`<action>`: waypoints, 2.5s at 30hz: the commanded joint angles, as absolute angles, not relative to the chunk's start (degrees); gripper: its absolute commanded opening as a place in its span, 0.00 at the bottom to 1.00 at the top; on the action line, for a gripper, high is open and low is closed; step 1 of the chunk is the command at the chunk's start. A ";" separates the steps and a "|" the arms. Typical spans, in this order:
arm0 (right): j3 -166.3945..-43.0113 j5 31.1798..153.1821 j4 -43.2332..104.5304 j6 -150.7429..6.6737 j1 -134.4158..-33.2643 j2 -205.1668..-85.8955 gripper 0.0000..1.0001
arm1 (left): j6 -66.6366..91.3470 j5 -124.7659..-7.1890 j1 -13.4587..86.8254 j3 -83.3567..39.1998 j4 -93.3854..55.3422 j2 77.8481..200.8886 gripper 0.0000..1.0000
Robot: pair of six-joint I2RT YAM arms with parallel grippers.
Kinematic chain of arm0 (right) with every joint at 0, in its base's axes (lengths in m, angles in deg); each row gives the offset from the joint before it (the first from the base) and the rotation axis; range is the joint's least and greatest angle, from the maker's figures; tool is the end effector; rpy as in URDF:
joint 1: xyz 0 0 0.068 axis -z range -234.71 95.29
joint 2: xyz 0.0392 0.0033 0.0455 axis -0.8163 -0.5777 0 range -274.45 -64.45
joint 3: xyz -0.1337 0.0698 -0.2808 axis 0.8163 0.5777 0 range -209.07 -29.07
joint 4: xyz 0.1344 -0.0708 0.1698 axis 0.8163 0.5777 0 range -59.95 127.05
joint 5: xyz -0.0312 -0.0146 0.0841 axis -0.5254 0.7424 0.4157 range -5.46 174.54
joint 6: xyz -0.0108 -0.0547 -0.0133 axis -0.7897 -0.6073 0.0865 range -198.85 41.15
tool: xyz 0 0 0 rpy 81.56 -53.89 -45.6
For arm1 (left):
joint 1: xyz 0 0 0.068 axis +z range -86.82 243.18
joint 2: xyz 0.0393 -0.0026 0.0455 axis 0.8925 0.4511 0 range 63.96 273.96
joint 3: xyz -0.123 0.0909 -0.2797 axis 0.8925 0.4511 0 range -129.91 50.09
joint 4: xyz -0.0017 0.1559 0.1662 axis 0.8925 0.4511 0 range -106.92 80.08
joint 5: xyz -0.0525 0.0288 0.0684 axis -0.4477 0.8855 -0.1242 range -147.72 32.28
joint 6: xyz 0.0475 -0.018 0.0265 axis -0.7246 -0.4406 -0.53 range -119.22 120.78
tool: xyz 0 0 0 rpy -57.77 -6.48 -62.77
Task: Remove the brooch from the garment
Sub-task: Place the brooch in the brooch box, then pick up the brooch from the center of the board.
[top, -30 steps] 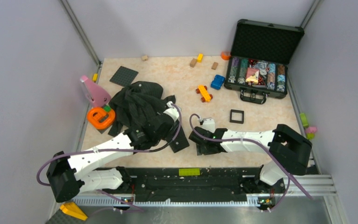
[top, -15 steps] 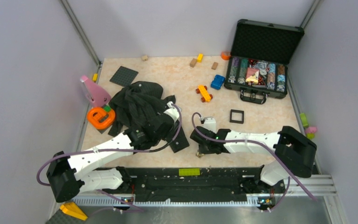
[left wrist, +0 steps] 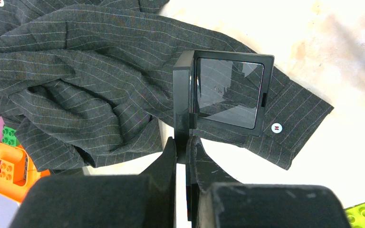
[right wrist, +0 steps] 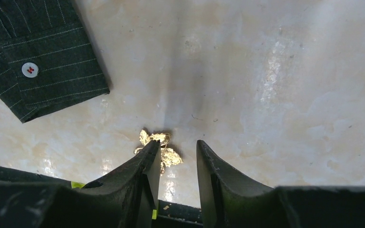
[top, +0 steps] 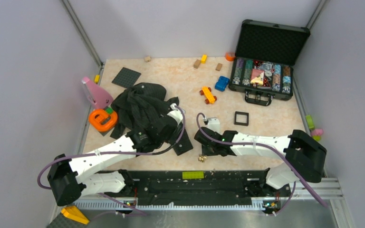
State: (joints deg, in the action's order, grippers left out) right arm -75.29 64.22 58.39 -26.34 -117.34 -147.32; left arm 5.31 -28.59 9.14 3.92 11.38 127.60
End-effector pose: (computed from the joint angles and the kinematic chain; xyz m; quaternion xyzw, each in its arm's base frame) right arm 0.1192 0.1996 0.2444 -0.0467 0.9606 0.0875 0.2597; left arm 0.1190 -0.1303 0.3086 0.2895 0.8539 0.0249 0.4318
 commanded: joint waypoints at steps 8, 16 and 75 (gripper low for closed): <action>-79.25 66.87 55.85 -26.57 -118.57 -151.36 0.28 | 5.14 -29.68 9.39 1.66 10.57 126.80 0.00; -80.02 66.40 57.47 -26.08 -118.76 -154.47 0.23 | 5.08 -29.76 9.39 1.89 10.41 126.39 0.00; -53.74 63.60 23.26 -33.42 -112.70 -119.89 0.00 | 6.02 -52.66 4.12 -16.16 12.33 155.19 0.00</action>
